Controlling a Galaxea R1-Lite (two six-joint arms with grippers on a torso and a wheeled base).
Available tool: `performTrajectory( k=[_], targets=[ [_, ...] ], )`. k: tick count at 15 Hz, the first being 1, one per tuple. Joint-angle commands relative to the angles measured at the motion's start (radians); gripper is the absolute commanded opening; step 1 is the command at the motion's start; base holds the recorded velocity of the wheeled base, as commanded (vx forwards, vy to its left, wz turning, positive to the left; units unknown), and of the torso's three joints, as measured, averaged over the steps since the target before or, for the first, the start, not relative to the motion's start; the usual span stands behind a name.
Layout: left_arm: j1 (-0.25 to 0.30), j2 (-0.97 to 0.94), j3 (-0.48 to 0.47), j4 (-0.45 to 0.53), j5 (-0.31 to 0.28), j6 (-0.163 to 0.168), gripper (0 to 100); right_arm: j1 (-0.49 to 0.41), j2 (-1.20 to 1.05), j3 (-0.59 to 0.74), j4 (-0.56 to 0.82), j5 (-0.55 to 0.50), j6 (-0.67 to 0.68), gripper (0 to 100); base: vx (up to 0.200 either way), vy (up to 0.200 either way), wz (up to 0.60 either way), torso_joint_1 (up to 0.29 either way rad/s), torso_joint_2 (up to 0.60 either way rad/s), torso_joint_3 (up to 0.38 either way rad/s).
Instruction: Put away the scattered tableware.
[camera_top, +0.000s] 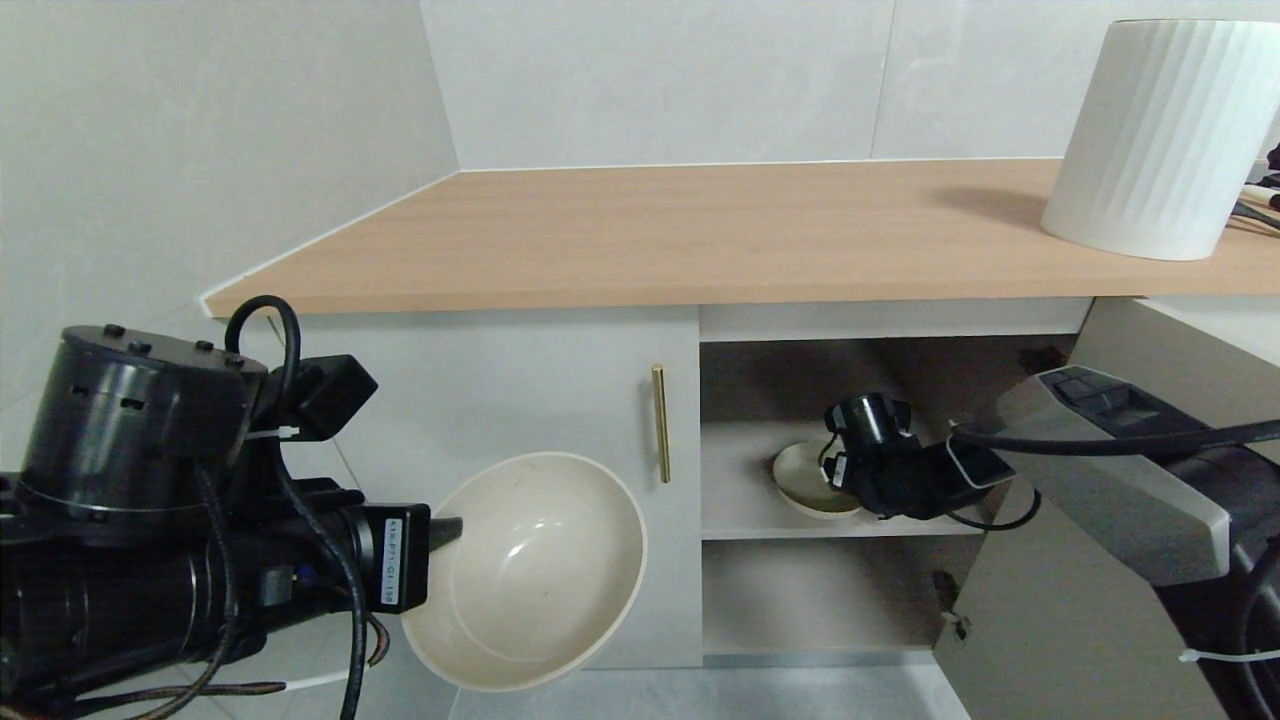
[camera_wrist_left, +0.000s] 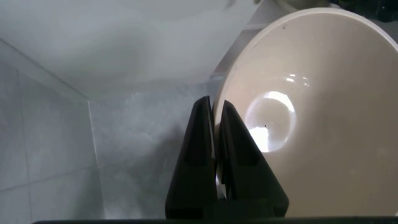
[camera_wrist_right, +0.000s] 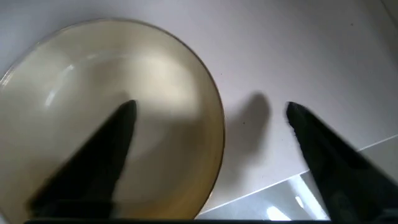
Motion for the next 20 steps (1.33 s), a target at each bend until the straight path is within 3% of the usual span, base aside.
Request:
performTrajectory(
  k=[1,3,4,7,10,11,14,18,20],
  targets=[
    [0.0,0.026,0.002,-0.019,0.001,0.02,0,0.016,-0.136,0.094,0.001,0.016,0.023,100,0.0,0.0,0.0,0.0,0.0,0.0],
    [-0.009,0.044,0.025,-0.04,0.011,0.072,0,0.058,-0.265,0.215,0.006,0.143,0.015,100,0.0,0.0,0.0,0.0,0.0,0.0],
    [-0.029,0.067,0.032,-0.048,0.012,0.114,0,0.085,-0.384,0.316,0.006,0.275,0.001,100,0.0,0.0,0.0,0.0,0.0,0.0],
    [-0.051,0.162,0.037,-0.112,0.021,0.129,0,0.161,-0.581,0.459,0.006,0.352,-0.111,100,0.0,0.0,0.0,0.0,0.0,0.0],
    [-0.126,0.259,0.048,-0.154,0.1,0.124,0,0.239,-0.769,0.583,0.023,0.587,-0.175,100,0.0,0.0,0.0,0.0,0.0,0.0],
    [-0.15,0.302,0.046,-0.175,0.13,0.123,0,0.273,-0.803,0.597,0.052,0.617,-0.186,100,0.0,0.0,0.0,0.0,0.0,0.0],
    [-0.189,0.393,0.049,-0.3,0.213,0.121,0,0.362,-0.834,0.599,0.123,0.616,-0.191,100,0.0,0.0,0.0,0.0,0.0,0.0],
    [-0.203,0.388,0.061,-0.382,0.222,0.118,0,0.421,-0.783,0.605,0.124,0.613,-0.189,100,0.0,0.0,0.0,0.0,0.0,0.0],
    [-0.216,0.38,0.06,-0.387,0.219,0.094,0,0.44,-0.757,0.603,0.121,0.59,-0.187,100,0.0,0.0,0.0,0.0,0.0,0.0]
  ],
)
